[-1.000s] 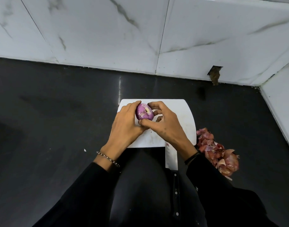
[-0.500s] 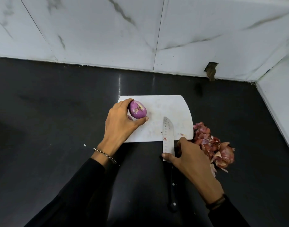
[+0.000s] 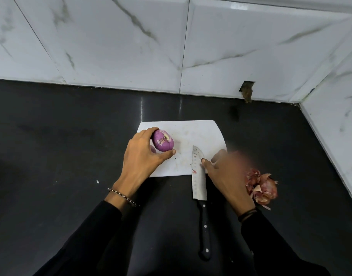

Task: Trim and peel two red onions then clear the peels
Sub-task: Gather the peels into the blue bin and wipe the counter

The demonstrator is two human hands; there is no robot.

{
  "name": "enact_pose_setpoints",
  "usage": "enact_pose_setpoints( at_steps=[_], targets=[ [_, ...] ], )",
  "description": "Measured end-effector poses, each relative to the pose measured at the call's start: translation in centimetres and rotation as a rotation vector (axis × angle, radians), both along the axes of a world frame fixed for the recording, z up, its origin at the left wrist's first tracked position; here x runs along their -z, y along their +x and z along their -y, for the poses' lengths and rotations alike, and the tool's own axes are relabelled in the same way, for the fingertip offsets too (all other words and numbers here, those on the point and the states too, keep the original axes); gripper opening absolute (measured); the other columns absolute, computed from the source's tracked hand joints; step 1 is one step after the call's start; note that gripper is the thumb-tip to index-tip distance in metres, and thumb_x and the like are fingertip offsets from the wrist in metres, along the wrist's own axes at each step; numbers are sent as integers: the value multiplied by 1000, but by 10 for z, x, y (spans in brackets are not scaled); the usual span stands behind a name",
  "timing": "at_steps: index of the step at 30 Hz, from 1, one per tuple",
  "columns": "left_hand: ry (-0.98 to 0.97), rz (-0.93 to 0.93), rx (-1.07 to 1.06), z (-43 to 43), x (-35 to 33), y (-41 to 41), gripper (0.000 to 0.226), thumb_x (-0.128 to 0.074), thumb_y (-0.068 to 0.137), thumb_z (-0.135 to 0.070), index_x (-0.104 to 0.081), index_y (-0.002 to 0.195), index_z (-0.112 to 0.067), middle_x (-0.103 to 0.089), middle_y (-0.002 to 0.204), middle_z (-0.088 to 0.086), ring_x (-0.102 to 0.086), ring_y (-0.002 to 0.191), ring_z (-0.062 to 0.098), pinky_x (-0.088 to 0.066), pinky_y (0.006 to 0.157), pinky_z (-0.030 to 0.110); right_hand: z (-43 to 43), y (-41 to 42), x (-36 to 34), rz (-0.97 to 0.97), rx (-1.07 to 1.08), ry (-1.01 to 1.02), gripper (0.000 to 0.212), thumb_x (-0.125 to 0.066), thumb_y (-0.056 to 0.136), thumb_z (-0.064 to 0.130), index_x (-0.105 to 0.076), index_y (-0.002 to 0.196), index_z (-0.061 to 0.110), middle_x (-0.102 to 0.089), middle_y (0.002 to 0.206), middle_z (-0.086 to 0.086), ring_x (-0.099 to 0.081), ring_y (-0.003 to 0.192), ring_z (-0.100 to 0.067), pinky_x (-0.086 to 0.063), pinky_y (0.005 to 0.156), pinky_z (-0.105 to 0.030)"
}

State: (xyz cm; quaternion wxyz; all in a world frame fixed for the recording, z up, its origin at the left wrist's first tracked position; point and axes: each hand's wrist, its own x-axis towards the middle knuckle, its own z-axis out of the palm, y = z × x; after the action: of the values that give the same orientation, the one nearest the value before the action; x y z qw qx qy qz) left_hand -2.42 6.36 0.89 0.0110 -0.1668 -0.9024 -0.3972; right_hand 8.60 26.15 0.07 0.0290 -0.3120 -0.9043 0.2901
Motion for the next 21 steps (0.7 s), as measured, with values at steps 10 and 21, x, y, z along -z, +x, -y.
enact_pose_setpoints(
  at_steps=[10, 21],
  targets=[
    [-4, -14, -67, 7, 3, 2, 76, -86, 67, -51, -56, 131, -24, -62, 120, -5, -55, 110, 16, -52, 90, 35, 27, 30, -6, 325, -167, 48, 68, -71, 77, 66, -45, 120, 21, -62, 110, 3, -63, 104, -22, -52, 81, -37],
    [96, -65, -157, 15, -8, -3, 77, -89, 67, -47, -56, 132, -21, -62, 121, -2, -55, 112, 17, -52, 91, 34, 39, 17, 9, -128, -151, -88, 24, -60, 97, 36, -58, 81, 17, -61, 76, 4, -58, 72, -14, -50, 67, -37]
  ],
)
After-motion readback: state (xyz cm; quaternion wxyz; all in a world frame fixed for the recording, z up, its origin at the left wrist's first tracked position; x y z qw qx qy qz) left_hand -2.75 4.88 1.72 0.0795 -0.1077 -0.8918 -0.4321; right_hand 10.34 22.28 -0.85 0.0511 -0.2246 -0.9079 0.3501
